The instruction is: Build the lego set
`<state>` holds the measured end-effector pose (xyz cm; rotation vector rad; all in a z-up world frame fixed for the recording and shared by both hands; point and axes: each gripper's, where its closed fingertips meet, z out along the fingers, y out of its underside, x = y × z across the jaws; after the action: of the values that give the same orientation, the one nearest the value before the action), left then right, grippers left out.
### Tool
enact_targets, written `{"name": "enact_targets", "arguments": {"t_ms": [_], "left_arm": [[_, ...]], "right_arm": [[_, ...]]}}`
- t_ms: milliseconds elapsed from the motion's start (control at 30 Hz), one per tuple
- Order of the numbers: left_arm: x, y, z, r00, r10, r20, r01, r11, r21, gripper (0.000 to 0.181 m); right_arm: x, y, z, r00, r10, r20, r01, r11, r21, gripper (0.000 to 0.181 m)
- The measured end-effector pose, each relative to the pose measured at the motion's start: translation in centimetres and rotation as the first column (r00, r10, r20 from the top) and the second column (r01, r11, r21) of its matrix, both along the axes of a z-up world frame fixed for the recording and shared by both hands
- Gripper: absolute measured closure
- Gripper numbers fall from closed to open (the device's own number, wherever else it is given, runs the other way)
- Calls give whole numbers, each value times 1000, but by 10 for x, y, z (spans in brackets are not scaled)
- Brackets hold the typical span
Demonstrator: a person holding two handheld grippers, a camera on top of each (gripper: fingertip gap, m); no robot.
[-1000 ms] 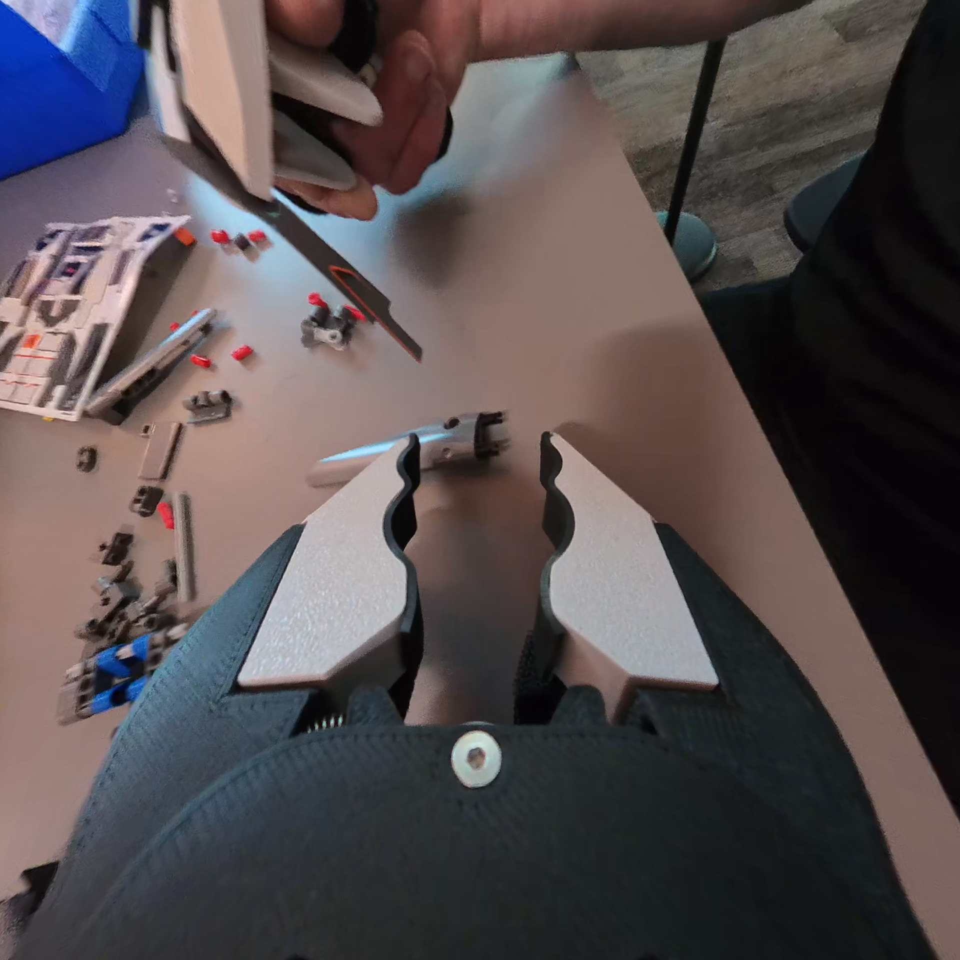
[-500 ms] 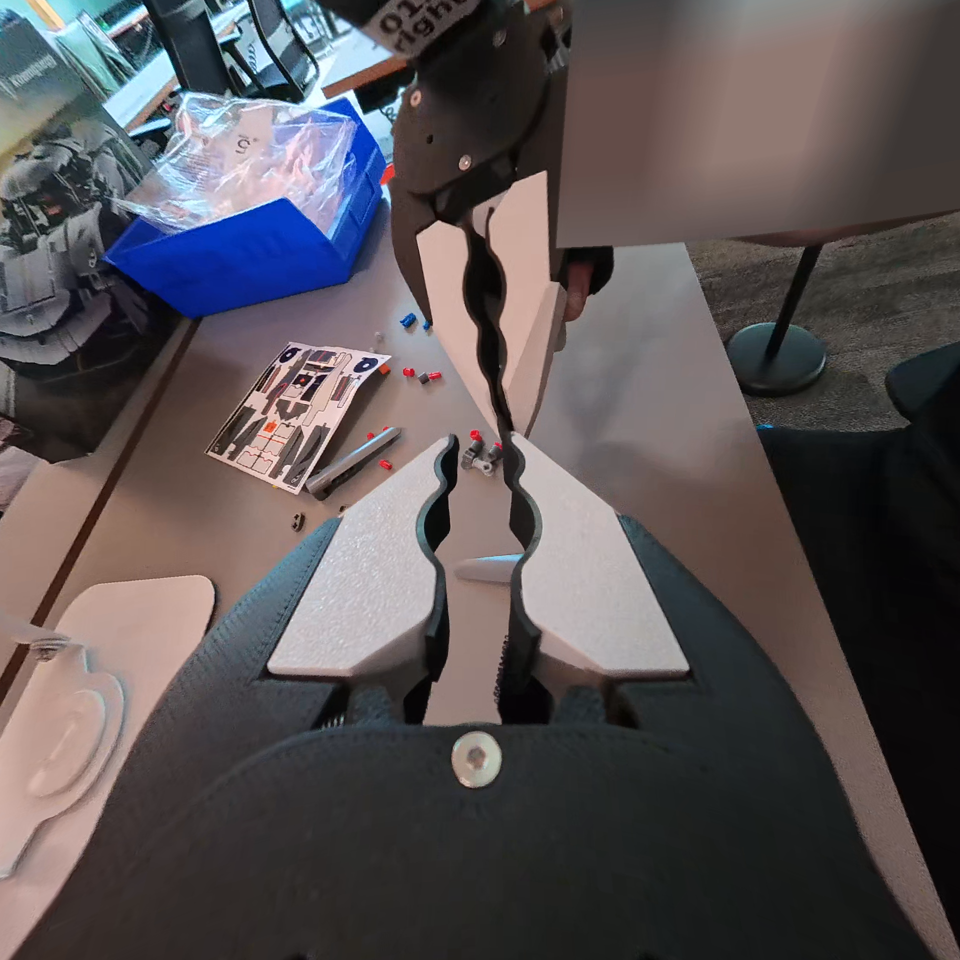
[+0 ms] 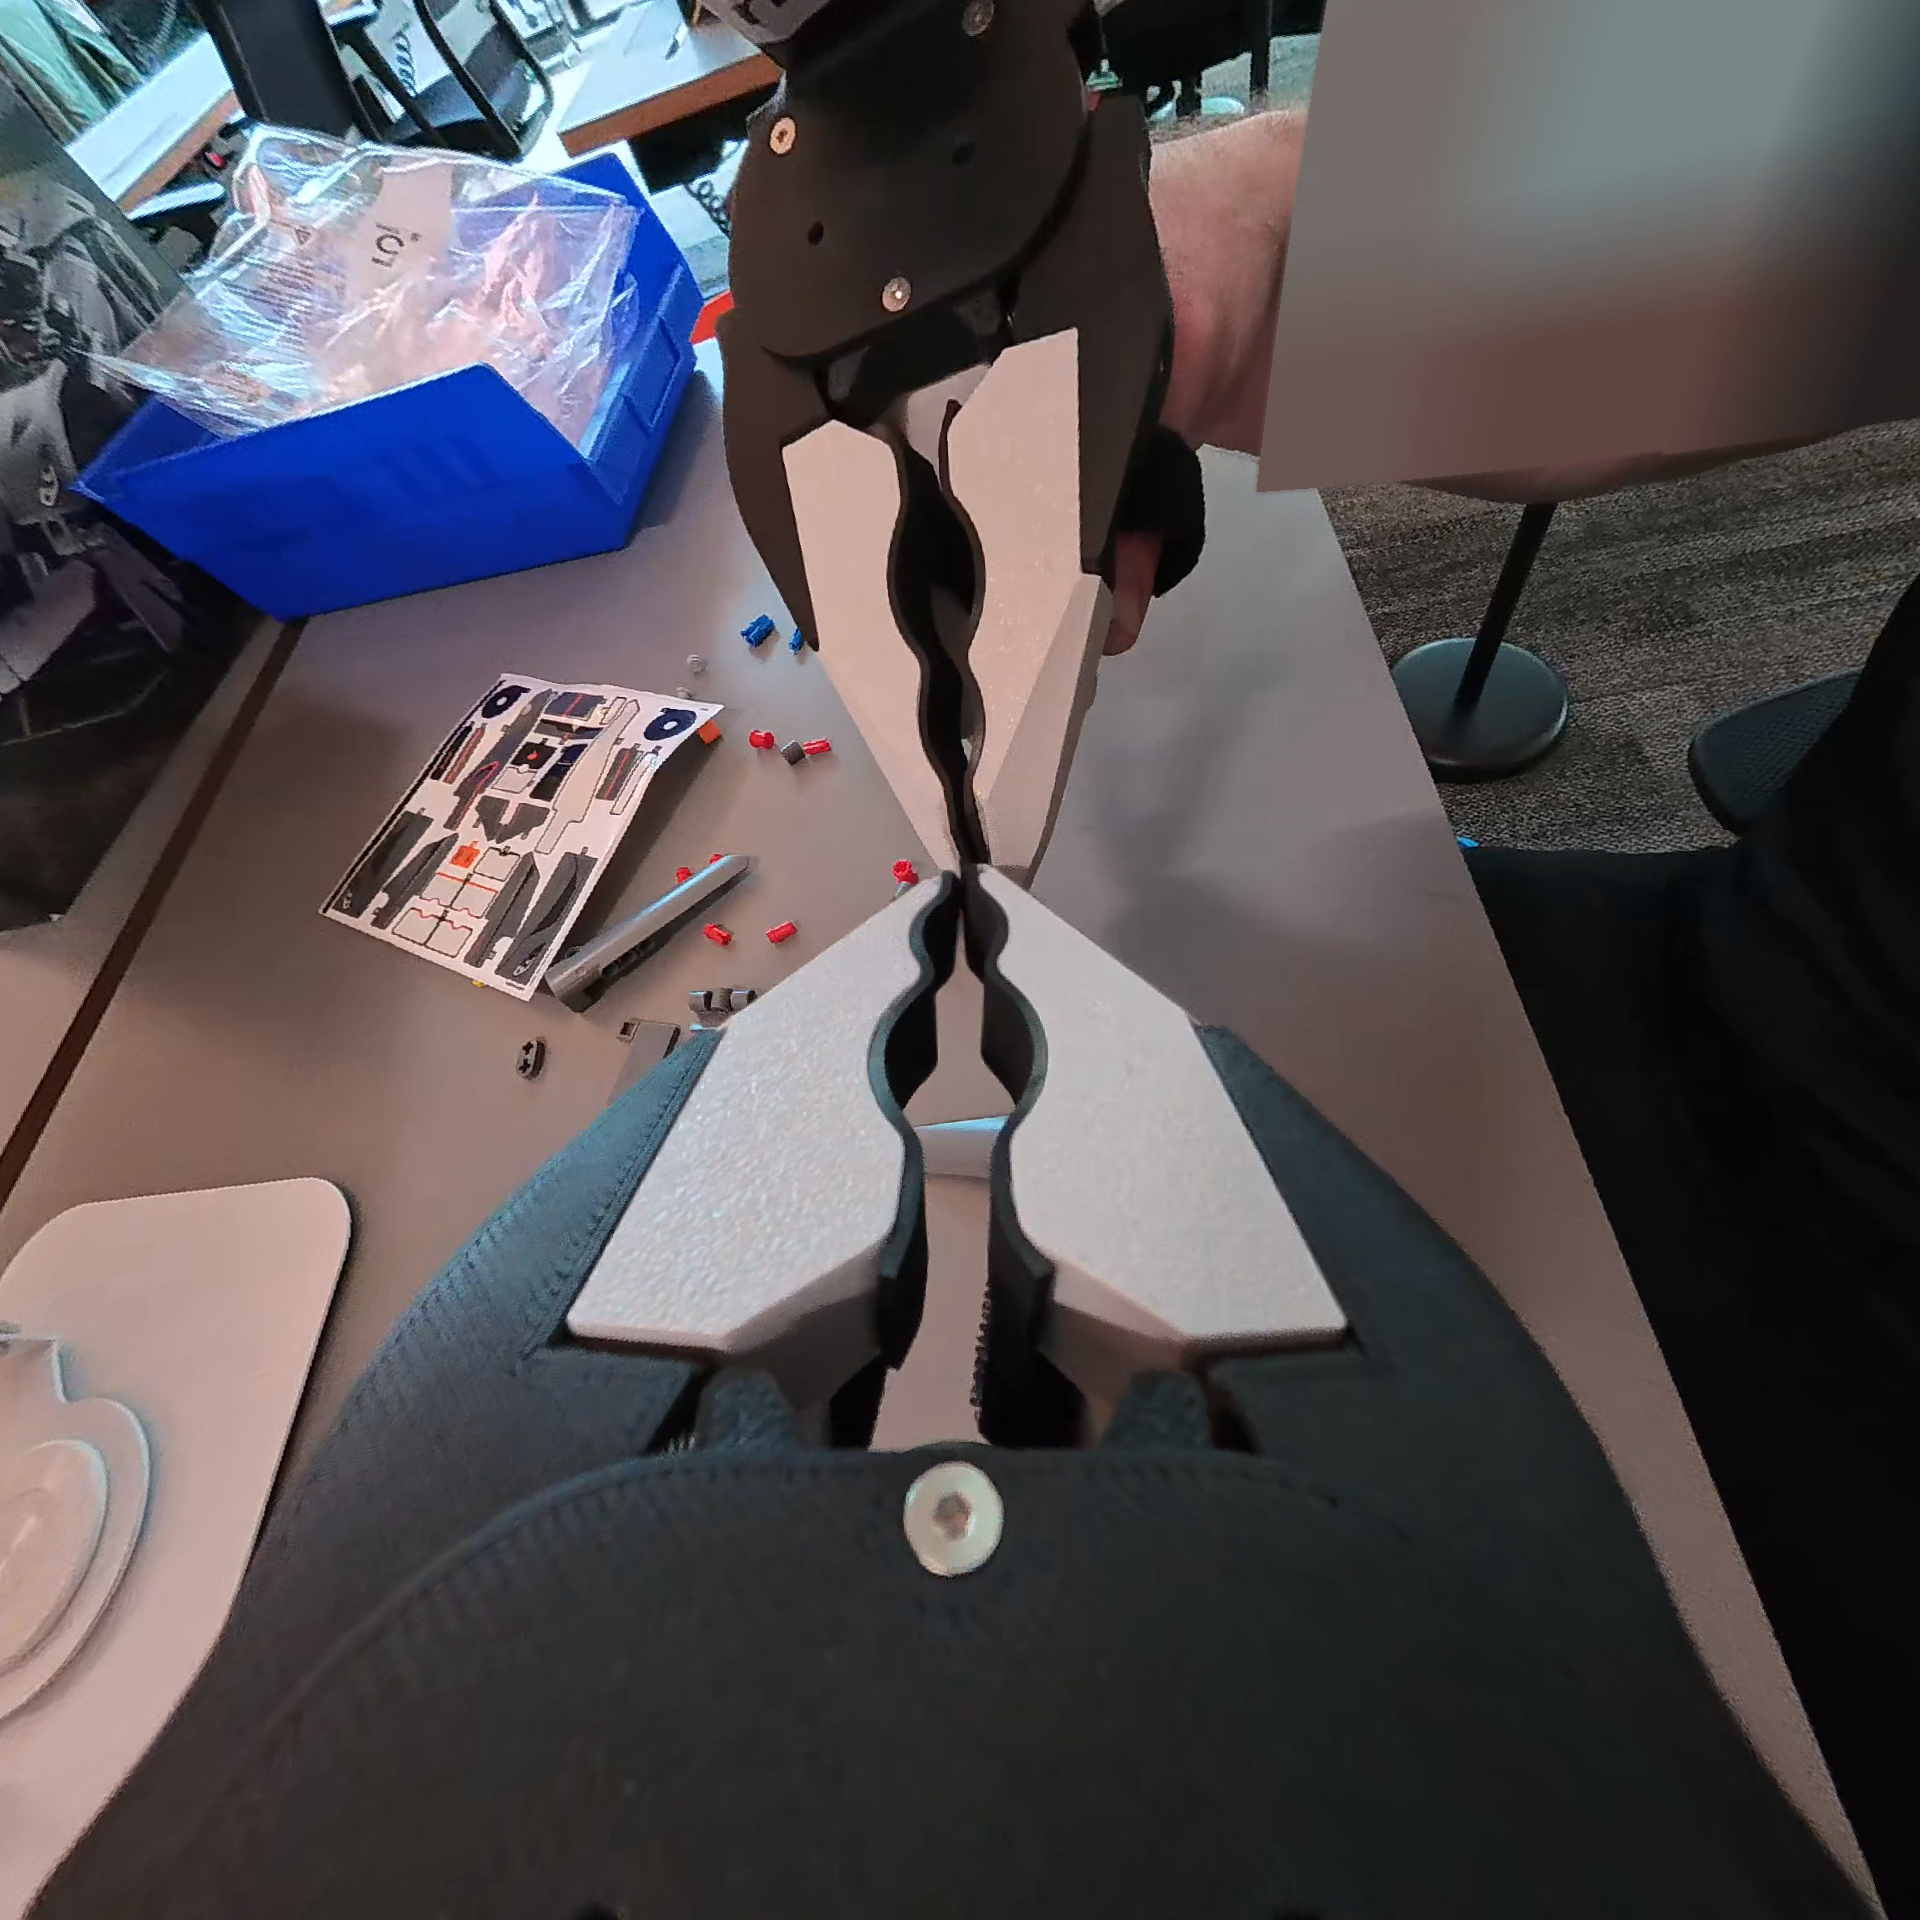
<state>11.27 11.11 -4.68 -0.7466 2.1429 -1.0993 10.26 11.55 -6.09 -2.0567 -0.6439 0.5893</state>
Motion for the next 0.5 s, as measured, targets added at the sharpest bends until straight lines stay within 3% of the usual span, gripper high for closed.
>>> {"name": "enact_targets", "arguments": {"t_ms": [167, 233, 300, 367, 500], "left_arm": [[-2, 0, 3, 1000, -12, 0, 12, 1000, -26, 181], [2, 5, 6, 999, 20, 25, -20, 999, -31, 181], [2, 7, 11, 999, 28, 26, -26, 997, -79, 181], [1, 7, 16, 999, 19, 33, -16, 995, -102, 181], [2, 8, 23, 999, 28, 42, -23, 991, -135, 181]], "right_arm": [[2, 4, 6, 999, -37, -21, 37, 999, 27, 178], [3, 4, 14, 998, -52, -30, 54, 997, 50, 159], [6, 6, 20, 996, -87, -10, 87, 992, 88, 155], [18, 9, 19, 983, -172, 61, 164, 980, 116, 128], [26, 6, 24, 962, -235, 138, 203, 956, 211, 131]]}}
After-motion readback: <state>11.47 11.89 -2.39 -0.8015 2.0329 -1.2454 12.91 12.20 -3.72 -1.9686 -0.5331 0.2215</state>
